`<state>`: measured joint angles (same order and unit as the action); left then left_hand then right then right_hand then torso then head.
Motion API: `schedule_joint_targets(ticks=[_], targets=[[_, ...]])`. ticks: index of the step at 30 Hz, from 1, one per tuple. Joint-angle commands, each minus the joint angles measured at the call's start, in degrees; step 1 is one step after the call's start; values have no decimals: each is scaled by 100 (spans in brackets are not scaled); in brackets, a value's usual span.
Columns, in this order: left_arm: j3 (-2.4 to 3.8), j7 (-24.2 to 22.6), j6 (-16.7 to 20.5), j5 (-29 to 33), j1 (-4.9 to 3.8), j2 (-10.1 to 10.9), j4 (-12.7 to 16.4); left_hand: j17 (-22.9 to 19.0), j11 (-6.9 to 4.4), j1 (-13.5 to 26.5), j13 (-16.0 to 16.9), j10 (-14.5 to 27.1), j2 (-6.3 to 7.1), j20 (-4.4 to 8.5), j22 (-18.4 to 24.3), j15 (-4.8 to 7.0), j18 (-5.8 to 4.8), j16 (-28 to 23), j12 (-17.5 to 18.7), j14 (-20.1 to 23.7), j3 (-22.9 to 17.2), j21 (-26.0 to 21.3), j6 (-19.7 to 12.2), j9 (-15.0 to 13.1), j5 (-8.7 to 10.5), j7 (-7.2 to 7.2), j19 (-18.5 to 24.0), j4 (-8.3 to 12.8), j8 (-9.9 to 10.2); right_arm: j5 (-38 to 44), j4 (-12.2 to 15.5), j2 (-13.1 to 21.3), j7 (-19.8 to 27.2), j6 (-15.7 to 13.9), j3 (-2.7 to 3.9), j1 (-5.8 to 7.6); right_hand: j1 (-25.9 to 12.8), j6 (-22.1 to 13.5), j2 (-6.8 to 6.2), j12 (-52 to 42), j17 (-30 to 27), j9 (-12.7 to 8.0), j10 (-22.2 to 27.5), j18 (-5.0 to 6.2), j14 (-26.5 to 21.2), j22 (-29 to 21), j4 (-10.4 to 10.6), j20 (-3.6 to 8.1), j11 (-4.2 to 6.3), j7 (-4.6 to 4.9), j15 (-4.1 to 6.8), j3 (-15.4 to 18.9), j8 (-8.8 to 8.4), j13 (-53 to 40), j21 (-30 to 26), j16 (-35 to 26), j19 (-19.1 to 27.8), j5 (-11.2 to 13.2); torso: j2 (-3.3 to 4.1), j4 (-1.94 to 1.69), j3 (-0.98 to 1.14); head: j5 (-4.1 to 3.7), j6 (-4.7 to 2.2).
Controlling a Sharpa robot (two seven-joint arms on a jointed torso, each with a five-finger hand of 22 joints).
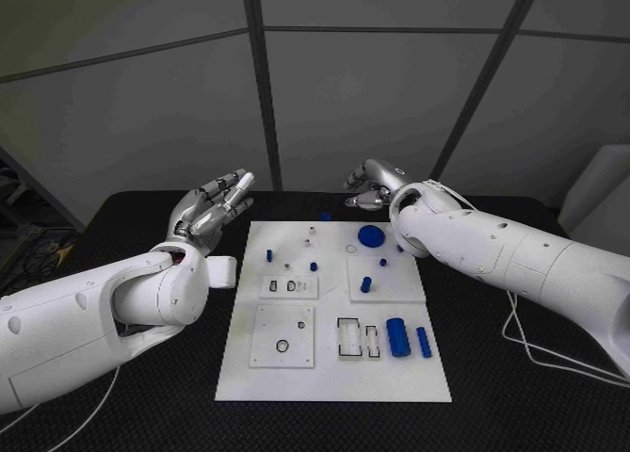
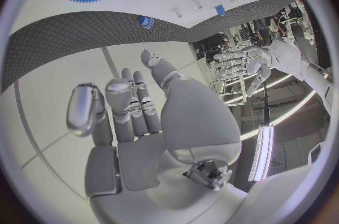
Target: Assemble the parts on the task board
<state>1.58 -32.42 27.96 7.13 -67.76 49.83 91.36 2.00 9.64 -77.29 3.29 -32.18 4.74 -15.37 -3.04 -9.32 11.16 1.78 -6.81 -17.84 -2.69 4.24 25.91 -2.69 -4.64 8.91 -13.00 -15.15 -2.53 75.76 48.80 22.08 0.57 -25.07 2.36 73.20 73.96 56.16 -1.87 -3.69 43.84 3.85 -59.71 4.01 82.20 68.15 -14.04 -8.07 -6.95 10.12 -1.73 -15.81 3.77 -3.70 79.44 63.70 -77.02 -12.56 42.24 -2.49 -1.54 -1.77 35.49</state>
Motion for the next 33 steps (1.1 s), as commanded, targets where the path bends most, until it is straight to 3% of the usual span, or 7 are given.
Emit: schedule_joint_targets(ticks=[1, 6, 12, 19, 27, 29, 33], targets=[[7, -21, -79, -49, -10, -10, 2, 8, 48, -13, 7, 0, -50, -7, -8, 5, -94, 26, -33, -49, 11, 24, 35, -5, -8, 344, -31, 30, -15, -67, -77, -75, -26, 440, 5, 19, -38, 56, 45, -21, 14, 1, -77, 49, 34, 16, 37, 12, 15, 1, 10, -1, 6, -4, 39, 24, -47, 75, 0, -6, 1, 7, 5], [7, -20, -85, -49, -10, -15, 8, 8, 48, -13, 7, 0, -50, -7, -8, 5, -94, 26, -33, -49, 11, 24, 35, -5, -8, 344, -31, 30, -15, -13, -150, -170, -34, 592, 5, 22, -64, 80, 51, -11, 10, -1, -142, 47, 32, 25, 65, 23, 28, -10, 18, -1, 1, -4, 43, 29, -53, 188, 0, -16, -2, 5, 0], [7, -18, -79, -49, -11, -8, -1, 8, 48, -13, 7, 0, -50, -7, -8, 5, -94, 26, -33, -49, 11, 24, 35, -5, -8, 344, -31, 30, -15, 27, -297, -299, -51, 795, 5, 26, -96, 83, 19, 5, 0, -4, -163, 48, 27, 16, 90, 29, 33, -12, 24, 28, -7, -1, 38, 27, -48, 303, 0, 2, 0, 29, -9], [7, -16, -90, -49, -12, -37, -12, 8, 48, -13, 7, 0, -50, -7, -8, 5, -94, 26, -33, -49, 11, 24, 35, -5, -8, 344, -31, 30, -15, 214, -495, -501, -99, 984, 5, 28, -103, 87, 23, 14, -13, -5, -146, 50, 20, 2, 134, 31, 33, -14, 25, 62, -9, 1, 28, 25, -39, 487, 7, -18, 3, 30, -15], [7, -13, -104, -49, -15, -57, 6, 9, 50, -19, 7, -1, -53, -8, -9, 4, -95, 26, -36, -53, 13, 27, 40, -5, -8, 345, -29, 44, -15, 457, -659, -671, -197, 905, 6, 29, -94, 114, 54, 13, -7, -1, -146, 50, 22, 4, 155, 32, 36, -22, 27, 60, 0, 0, 28, 31, -40, 529, 25, -35, -5, 12, -23], [7, -13, -105, -49, -17, -47, 21, 9, 50, -19, 7, -1, -53, -8, -9, 4, -95, 26, -36, -53, 13, 27, 40, -5, -8, 345, -29, 44, -15, 483, -675, -681, -203, 874, 6, 31, -91, 118, 61, 13, -4, -1, -147, 49, 22, 8, 157, 32, 37, -23, 27, 58, 1, 0, 30, 33, -43, 529, 27, -11, -1, 40, -23], [8, -11, -106, -49, -28, -51, 14, 9, 50, -19, 7, -1, -53, -8, -9, 4, -95, 26, -36, -53, 13, 27, 40, -5, -8, 345, -29, 44, -15, 506, -758, -717, -219, 922, 6, 44, -90, 119, 61, 12, -4, -1, -147, 48, 22, 15, 157, 33, 37, -24, 28, 58, 1, 0, 33, 33, -47, 528, 24, -19, 3, 37, -28]])
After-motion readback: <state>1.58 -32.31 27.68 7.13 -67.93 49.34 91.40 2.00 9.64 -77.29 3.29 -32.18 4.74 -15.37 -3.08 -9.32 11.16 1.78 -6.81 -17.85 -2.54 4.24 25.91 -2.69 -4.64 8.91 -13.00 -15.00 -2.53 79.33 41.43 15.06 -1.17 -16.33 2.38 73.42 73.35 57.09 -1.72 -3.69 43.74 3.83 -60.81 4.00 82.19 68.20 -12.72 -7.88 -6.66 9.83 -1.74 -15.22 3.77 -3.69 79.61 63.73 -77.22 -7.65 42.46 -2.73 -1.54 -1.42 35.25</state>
